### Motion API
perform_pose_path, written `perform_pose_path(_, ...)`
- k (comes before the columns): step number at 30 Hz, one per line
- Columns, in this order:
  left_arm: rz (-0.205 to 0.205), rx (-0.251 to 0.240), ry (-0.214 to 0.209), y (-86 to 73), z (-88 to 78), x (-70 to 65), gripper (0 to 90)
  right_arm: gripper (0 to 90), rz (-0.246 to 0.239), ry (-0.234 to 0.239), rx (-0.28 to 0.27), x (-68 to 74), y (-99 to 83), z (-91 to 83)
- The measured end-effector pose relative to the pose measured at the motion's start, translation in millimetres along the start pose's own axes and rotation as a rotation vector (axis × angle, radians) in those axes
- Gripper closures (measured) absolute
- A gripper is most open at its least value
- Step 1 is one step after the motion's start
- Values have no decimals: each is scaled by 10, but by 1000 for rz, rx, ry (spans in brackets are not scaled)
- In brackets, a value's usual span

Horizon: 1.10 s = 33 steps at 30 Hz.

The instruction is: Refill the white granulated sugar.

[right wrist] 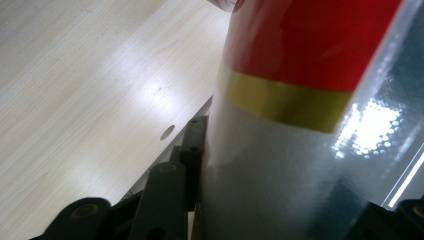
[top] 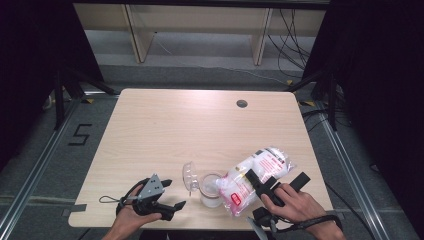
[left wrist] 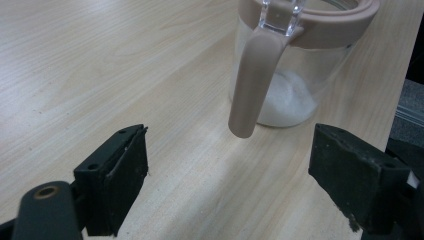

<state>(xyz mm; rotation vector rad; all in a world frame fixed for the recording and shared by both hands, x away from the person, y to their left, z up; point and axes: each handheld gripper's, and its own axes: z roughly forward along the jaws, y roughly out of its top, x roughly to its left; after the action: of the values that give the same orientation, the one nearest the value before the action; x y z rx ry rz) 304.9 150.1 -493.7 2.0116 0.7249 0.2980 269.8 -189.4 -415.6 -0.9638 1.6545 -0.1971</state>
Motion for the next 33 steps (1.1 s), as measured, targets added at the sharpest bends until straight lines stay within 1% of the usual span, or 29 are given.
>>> perform_pose_path(1,8,5,9,-2,-5,3,155,678,0,0,0,0,0,0)
perform_pose_path(3,2,9,4,5,-9,10,155,679,-5,5,2,-6,1,3)
perform_pose_path(4,-3,-3,8,5,-2,2,155,679,-3,2,3,-5,-1,-1)
perform_pose_path(5,7,2,1,6,-5,8,155,679,-4,0,1,-7,-4,-1)
perform_pose_path(6,-1,-1,-2,0,-1,2,155,679,-4,0,2,-7,-5,-3)
perform_pose_path(7,-1,-2,-1,-2,0,1,155,679,-8,1,3,-9,-6,-3)
perform_pose_path(8,1,3,4,5,-4,6,155,679,-24,1,-2,-22,-11,-4)
perform_pose_path(9,1,3,4,5,-4,6,155,679,-24,1,-2,-22,-11,-4)
perform_pose_path(10,0,1,3,6,-4,5,155,679,-25,15,-3,-31,-15,-1)
perform_pose_path(11,0,1,-3,4,-2,6,155,680,-18,20,-4,-21,-17,-1)
perform_pose_path(12,0,-3,0,0,2,2,155,680,-35,15,-4,-29,-17,-2)
perform_pose_path(13,9,7,3,1,-5,9,155,680,-18,10,4,-19,-21,-13)
perform_pose_path(15,8,11,3,7,-8,13,155,681,-19,9,5,-19,-24,-13)
perform_pose_path(16,0,-1,8,7,-1,2,155,681,-21,16,4,-21,-24,-11)
perform_pose_path(18,12,10,10,20,-2,0,155,682,-19,8,2,-16,-28,-10)
perform_pose_path(19,12,10,10,20,-2,0,155,682,-19,8,2,-16,-28,-10)
perform_pose_path(20,23,6,7,12,18,14,155,682,-21,10,3,-16,-29,-9)
perform_pose_path(21,9,12,-4,14,11,0,155,682,-19,9,4,-16,-30,-8)
perform_pose_path(22,13,13,-1,13,11,0,155,682,-21,8,4,-17,-33,-7)
perform_pose_path(23,4,10,1,12,10,-5,155,682,-21,8,4,-17,-33,-7)
perform_pose_path(24,3,9,-1,14,7,-1,155,683,-22,7,6,-17,-33,-6)
perform_pose_path(25,6,7,8,18,3,-3,155,683,-25,8,7,-17,-33,-5)
perform_pose_path(26,21,7,7,21,0,6,155,683,-24,8,5,-16,-35,-4)
perform_pose_path(28,32,15,10,20,-3,13,155,684,-26,11,4,-19,-40,-4)
perform_pose_path(29,29,11,-3,19,3,14,155,685,-31,11,7,-20,-39,-4)
perform_pose_path(30,30,9,-1,19,4,13,155,685,-33,11,7,-22,-40,-5)
perform_pose_path(31,0,9,0,13,7,-3,155,685,-34,15,5,-26,-43,-5)
perform_pose_path(33,20,12,7,17,1,7,155,686,-44,15,7,-33,-42,-10)
